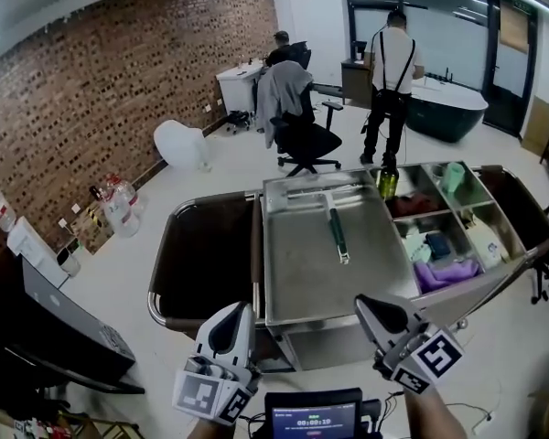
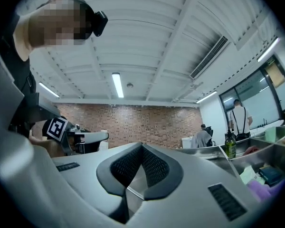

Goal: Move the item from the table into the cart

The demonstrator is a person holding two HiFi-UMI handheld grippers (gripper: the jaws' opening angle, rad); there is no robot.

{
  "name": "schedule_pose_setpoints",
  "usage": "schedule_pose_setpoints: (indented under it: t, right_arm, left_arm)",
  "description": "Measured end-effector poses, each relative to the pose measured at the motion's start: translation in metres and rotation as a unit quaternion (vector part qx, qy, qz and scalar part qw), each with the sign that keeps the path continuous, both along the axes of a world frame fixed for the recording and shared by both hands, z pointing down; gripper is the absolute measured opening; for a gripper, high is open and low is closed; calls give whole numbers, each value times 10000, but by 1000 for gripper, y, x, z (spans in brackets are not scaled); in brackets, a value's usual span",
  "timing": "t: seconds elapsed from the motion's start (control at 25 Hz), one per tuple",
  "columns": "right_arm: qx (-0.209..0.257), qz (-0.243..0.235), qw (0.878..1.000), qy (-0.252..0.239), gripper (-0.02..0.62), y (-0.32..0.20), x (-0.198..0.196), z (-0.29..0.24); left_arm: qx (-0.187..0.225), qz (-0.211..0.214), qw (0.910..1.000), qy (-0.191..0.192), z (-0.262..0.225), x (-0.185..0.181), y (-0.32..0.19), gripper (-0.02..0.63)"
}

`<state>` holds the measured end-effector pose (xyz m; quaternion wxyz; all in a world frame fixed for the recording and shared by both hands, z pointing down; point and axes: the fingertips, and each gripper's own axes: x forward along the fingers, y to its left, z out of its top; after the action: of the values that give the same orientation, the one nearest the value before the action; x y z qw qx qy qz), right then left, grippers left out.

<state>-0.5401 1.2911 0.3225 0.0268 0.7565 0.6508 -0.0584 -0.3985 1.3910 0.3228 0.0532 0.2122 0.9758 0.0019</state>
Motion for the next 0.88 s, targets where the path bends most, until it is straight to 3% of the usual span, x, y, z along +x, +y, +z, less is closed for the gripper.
schedule_pose_setpoints:
  t: [0.32, 0.68, 0.88]
  right_arm:
    - [2, 296, 9996, 36, 0, -10, 21, 20]
    - [-32, 488, 9988, -18, 0, -17, 20, 12]
    - [-26, 530, 9986, 5, 0, -25, 39, 12]
  left_arm:
    - [2, -219, 9995, 240, 29, 62, 2, 0]
    - [-96, 12, 9998, 201, 23, 58, -9, 0]
    - [-62, 90, 9997, 204, 24, 70, -15, 0]
